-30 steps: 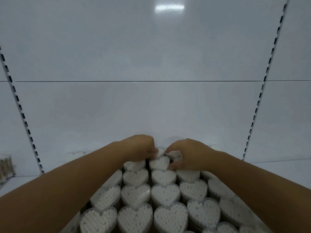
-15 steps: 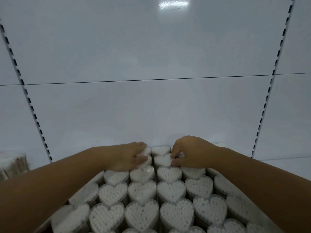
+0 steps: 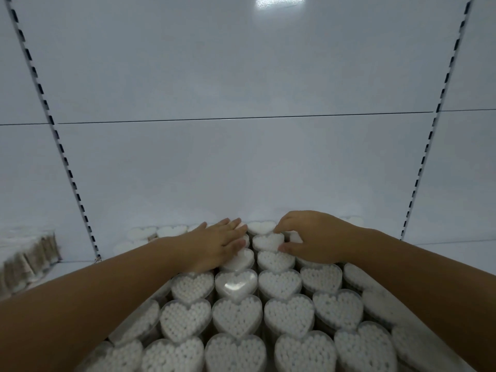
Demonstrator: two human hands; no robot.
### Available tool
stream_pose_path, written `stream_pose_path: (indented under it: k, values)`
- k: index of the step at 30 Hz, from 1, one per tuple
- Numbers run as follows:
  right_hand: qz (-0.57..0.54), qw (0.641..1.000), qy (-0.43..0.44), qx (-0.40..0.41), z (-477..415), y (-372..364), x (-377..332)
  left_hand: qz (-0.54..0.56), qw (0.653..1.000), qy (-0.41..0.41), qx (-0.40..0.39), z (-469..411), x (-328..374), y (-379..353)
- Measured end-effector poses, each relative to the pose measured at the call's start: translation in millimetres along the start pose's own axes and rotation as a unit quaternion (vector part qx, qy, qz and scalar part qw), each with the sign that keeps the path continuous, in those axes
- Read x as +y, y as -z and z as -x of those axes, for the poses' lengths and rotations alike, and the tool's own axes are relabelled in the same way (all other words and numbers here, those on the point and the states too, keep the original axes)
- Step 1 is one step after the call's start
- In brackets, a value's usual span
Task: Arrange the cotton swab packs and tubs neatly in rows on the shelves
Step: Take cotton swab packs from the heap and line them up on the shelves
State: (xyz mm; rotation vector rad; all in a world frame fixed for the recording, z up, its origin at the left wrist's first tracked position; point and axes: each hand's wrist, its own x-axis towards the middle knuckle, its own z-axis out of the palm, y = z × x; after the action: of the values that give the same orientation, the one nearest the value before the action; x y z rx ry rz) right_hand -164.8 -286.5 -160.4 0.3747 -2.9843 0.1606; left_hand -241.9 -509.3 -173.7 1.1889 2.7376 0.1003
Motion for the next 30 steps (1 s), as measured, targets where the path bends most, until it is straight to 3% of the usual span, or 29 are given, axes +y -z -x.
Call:
stream_pose_path:
  k: [2,6,14,22,26,30]
  values:
    - [-0.01,1.0,0.001,0.019,9,2,-1,0.004,0.999,-0.04,0.03,4,12,2]
    - [-0.036,0.999,0.0,0.038,27,2,-4,-0.024,0.993,-0.116,-0.001,10,37,6]
    - [-0.038,0.996,-0.053,0.053,31,-6,-18,-0.043,0.985,-0.158,0.052,-12,31,2]
    - [-0.024,0.999,-0.035,0.003,39,-5,-19,0.006,0.996,-0.065,0.059,-7,37,13]
    - [-0.042,0.999,-0.013,-0.003,49,3,-14,0.013,0.996,-0.057,0.071,13,59,20]
    - [-0.019,0.999,0.004,-0.039,82,21,-5,-0.022,0.998,-0.049,0.014,57,90,21]
